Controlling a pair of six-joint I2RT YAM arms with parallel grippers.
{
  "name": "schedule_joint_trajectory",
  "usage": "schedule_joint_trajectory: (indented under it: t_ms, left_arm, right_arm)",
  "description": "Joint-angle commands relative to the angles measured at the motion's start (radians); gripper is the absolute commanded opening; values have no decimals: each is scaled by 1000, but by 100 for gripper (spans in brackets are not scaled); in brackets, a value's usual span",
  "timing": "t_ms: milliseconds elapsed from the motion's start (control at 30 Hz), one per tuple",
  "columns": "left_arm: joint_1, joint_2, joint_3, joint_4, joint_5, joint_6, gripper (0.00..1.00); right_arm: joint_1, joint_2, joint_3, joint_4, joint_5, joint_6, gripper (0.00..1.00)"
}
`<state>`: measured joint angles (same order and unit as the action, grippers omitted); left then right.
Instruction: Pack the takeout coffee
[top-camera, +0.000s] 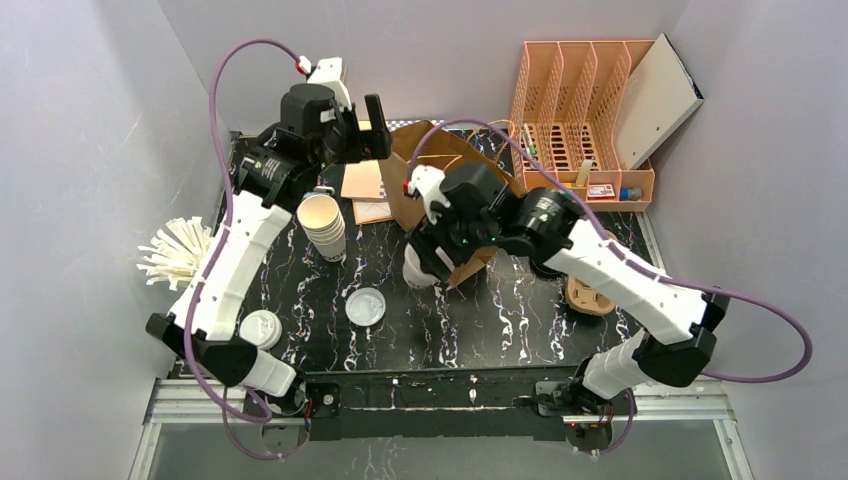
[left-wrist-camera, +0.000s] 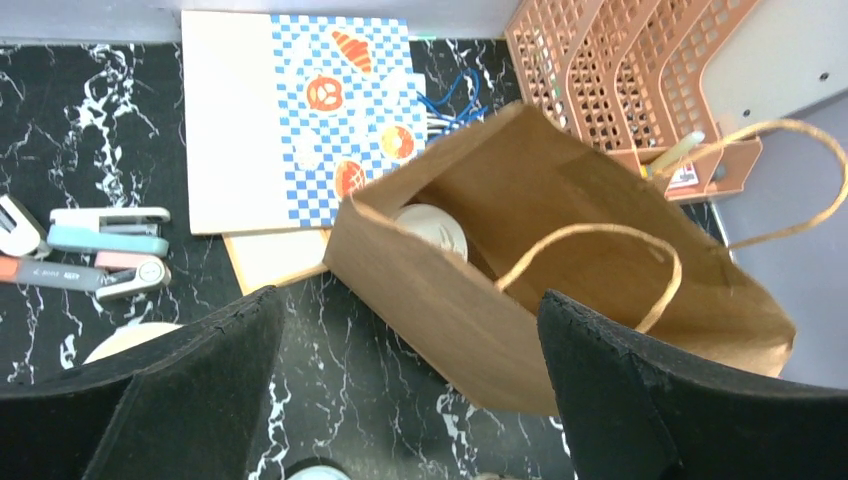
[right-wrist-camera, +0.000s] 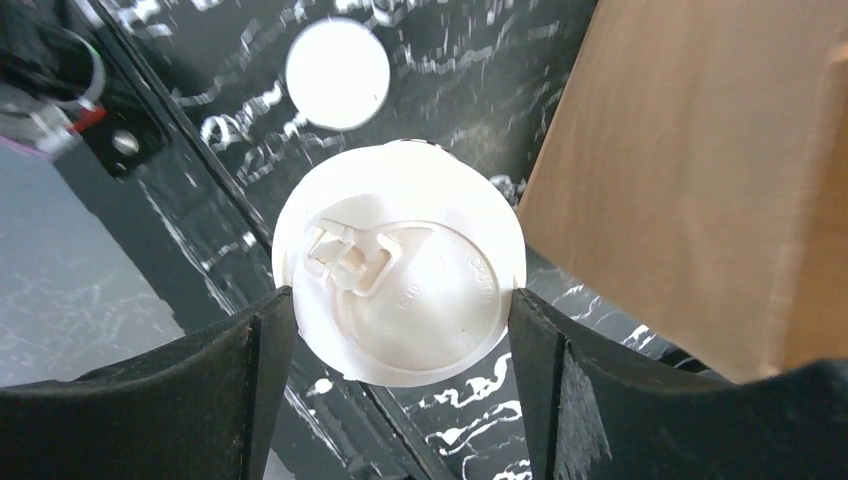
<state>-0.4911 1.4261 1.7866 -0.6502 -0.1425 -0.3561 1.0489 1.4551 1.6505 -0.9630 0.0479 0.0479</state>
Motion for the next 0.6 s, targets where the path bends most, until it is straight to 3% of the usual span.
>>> schedule_joint_trajectory:
  t_ms: [0,267,567]
  left_arm:
    - [76,99,145,-47,62,15,95]
    - [170,274,341,-16,277,26,92]
    - [180,429,428,68,501,12,84]
  right_arm:
    - [3,3,212,-68,-26,-28,78]
    - [5,27,396,-33,21,-82,77]
    - [4,-76,308,213,263,-151,71]
